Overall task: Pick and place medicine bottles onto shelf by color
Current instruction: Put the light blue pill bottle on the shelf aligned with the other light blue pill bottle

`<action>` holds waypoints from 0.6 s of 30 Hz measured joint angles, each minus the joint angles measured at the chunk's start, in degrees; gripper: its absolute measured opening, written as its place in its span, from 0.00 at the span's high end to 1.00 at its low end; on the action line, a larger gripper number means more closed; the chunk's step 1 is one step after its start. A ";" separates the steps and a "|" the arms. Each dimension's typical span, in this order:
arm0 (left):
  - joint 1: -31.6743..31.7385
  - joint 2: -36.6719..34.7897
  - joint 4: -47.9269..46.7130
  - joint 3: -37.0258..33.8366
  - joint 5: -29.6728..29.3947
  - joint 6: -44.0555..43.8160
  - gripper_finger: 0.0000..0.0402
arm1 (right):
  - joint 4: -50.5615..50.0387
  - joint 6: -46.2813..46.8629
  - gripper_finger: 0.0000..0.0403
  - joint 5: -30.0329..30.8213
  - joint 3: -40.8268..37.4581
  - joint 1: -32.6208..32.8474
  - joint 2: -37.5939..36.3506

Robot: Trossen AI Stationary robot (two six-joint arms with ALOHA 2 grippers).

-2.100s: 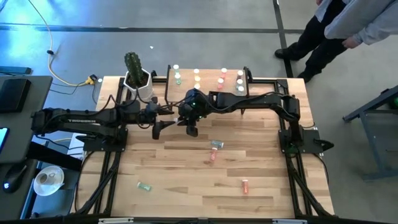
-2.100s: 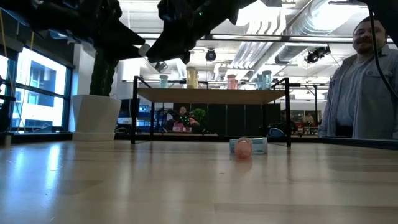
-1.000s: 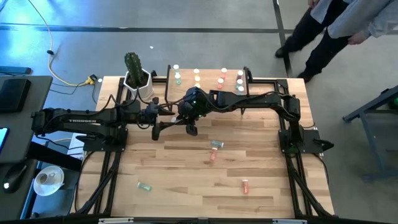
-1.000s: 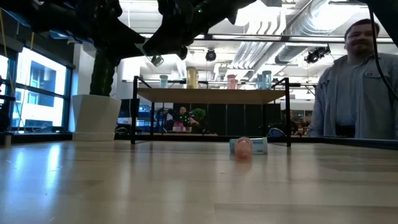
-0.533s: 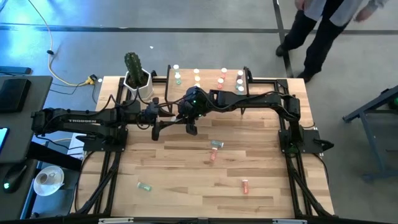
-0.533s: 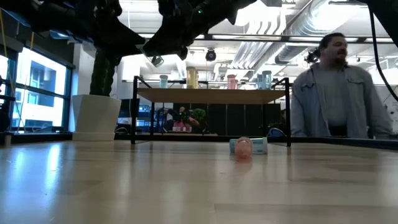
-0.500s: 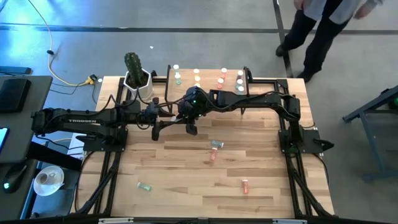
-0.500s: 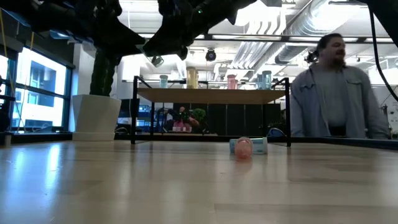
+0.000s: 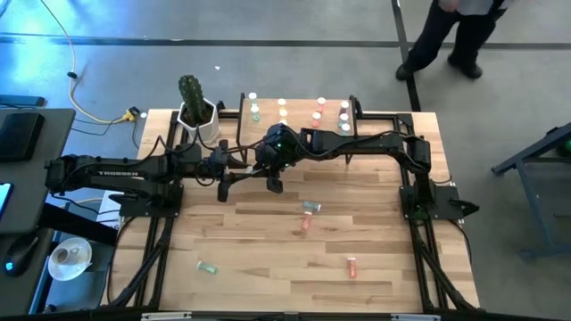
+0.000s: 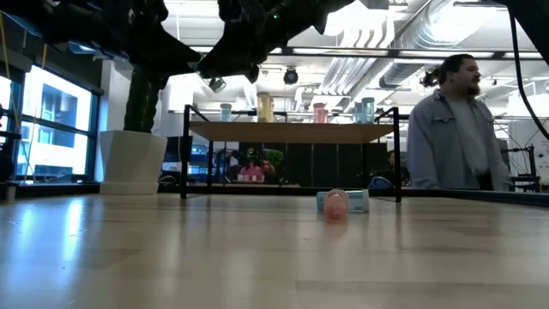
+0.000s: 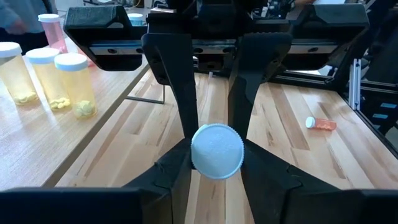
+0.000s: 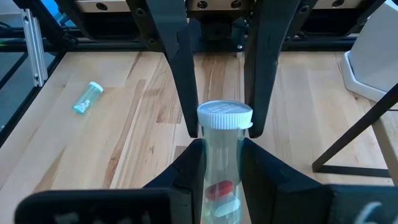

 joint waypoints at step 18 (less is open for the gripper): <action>0.00 0.00 0.10 0.04 -0.87 0.02 0.71 | -0.46 -0.07 0.67 2.95 -0.02 0.07 -0.76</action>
